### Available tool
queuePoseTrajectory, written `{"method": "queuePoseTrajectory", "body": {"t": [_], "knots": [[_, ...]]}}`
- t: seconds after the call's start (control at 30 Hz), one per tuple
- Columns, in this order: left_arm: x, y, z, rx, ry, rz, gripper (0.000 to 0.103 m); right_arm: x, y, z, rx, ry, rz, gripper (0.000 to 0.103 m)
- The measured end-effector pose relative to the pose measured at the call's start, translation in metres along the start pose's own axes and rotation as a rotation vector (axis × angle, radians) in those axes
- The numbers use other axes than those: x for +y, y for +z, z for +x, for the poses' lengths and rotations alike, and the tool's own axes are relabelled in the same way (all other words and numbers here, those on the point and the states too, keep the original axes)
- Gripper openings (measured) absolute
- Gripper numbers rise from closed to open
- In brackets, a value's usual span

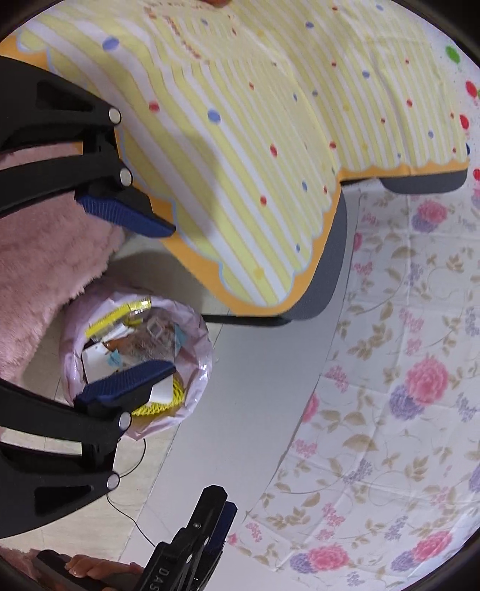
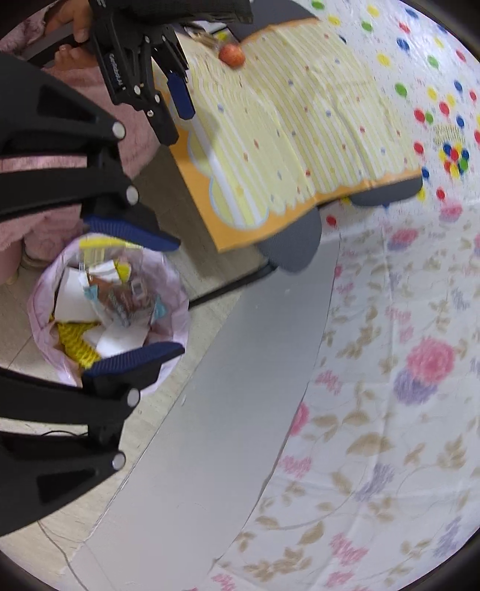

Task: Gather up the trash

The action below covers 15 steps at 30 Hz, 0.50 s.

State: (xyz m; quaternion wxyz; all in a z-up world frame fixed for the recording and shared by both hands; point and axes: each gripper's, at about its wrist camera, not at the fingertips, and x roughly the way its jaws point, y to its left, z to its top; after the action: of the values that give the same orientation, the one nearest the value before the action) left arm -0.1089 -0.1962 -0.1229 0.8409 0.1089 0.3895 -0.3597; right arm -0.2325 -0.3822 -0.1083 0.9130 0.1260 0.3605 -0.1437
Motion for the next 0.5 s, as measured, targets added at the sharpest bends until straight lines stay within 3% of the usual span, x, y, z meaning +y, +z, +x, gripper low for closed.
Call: {"method": "queuePoseTrajectory", "body": {"t": [0.07, 0.17, 0.5], "knots": [[0.009, 0.001, -0.016, -0.016, 0.033, -0.018, 0.085, 0.010, 0.006, -0.002, 0.014, 0.012, -0.017, 0.077], [0.022, 0.002, -0.041, -0.040, 0.086, -0.045, 0.088, 0.029, 0.016, -0.014, -0.014, 0.001, -0.054, 0.098], [0.064, -0.006, -0.102, -0.061, 0.357, -0.142, 0.091, 0.084, 0.047, -0.025, -0.051, 0.070, -0.158, 0.098]]}}
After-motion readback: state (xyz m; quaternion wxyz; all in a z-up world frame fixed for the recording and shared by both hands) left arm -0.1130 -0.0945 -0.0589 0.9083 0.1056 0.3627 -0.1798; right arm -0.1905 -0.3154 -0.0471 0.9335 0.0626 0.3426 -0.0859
